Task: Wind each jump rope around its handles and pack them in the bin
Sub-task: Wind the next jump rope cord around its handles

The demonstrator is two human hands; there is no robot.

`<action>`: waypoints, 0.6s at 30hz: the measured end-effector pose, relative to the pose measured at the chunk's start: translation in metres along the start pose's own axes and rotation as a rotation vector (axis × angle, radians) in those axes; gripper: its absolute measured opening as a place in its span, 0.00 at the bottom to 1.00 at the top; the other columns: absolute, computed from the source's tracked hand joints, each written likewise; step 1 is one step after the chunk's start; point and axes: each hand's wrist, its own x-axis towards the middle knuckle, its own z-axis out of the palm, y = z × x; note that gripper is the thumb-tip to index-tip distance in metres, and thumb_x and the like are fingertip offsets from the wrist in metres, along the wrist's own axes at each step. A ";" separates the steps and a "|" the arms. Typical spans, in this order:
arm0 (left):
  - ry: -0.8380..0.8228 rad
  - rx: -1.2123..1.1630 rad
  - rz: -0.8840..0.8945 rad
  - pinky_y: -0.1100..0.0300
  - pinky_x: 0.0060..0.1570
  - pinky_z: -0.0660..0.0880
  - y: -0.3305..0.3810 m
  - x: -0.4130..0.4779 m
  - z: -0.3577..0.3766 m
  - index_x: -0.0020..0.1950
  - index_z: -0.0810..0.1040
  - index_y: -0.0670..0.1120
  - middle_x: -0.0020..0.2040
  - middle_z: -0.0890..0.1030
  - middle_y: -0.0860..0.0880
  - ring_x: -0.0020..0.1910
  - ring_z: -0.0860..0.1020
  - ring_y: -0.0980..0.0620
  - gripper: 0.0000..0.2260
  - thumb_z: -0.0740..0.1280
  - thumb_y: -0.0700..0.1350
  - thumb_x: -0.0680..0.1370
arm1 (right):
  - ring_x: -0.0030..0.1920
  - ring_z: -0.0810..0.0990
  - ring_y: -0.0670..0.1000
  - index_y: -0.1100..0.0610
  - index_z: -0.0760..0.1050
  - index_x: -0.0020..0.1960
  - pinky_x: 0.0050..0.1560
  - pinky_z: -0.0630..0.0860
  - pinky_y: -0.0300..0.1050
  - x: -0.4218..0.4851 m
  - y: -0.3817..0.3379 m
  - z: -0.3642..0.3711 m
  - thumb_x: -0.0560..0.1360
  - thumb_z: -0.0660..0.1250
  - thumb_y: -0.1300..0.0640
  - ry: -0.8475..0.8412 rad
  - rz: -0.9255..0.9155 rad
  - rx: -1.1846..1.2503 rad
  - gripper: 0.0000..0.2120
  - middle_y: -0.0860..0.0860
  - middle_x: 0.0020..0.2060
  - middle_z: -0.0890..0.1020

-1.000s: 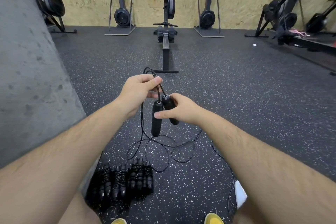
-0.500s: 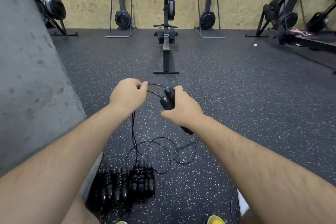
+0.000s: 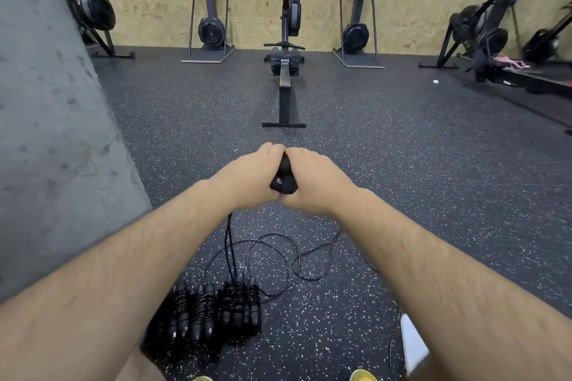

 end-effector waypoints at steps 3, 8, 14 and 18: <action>0.014 -0.047 -0.024 0.56 0.42 0.67 -0.001 0.002 0.001 0.56 0.67 0.45 0.53 0.72 0.49 0.48 0.77 0.45 0.17 0.71 0.46 0.73 | 0.53 0.76 0.56 0.50 0.68 0.56 0.54 0.69 0.53 -0.005 0.007 -0.002 0.66 0.69 0.42 0.056 0.032 -0.095 0.23 0.47 0.50 0.77; 0.060 -0.096 -0.077 0.56 0.33 0.63 -0.002 0.001 -0.002 0.55 0.67 0.45 0.50 0.73 0.48 0.41 0.75 0.47 0.13 0.68 0.44 0.75 | 0.62 0.65 0.55 0.36 0.61 0.68 0.67 0.63 0.69 -0.010 0.022 -0.004 0.62 0.70 0.34 0.047 0.173 -0.045 0.37 0.46 0.58 0.70; 0.068 -0.140 -0.144 0.56 0.32 0.66 -0.003 -0.001 -0.005 0.53 0.67 0.46 0.47 0.73 0.49 0.39 0.75 0.48 0.13 0.68 0.44 0.73 | 0.57 0.72 0.54 0.35 0.60 0.66 0.55 0.77 0.53 -0.015 0.031 -0.004 0.60 0.75 0.38 0.050 0.346 0.248 0.38 0.47 0.57 0.63; 0.081 -0.113 -0.120 0.55 0.37 0.65 -0.001 -0.002 -0.005 0.56 0.67 0.46 0.51 0.71 0.49 0.42 0.76 0.45 0.15 0.69 0.44 0.74 | 0.50 0.78 0.53 0.37 0.63 0.60 0.54 0.80 0.54 -0.015 0.032 -0.003 0.60 0.76 0.42 0.062 0.349 0.375 0.34 0.48 0.54 0.63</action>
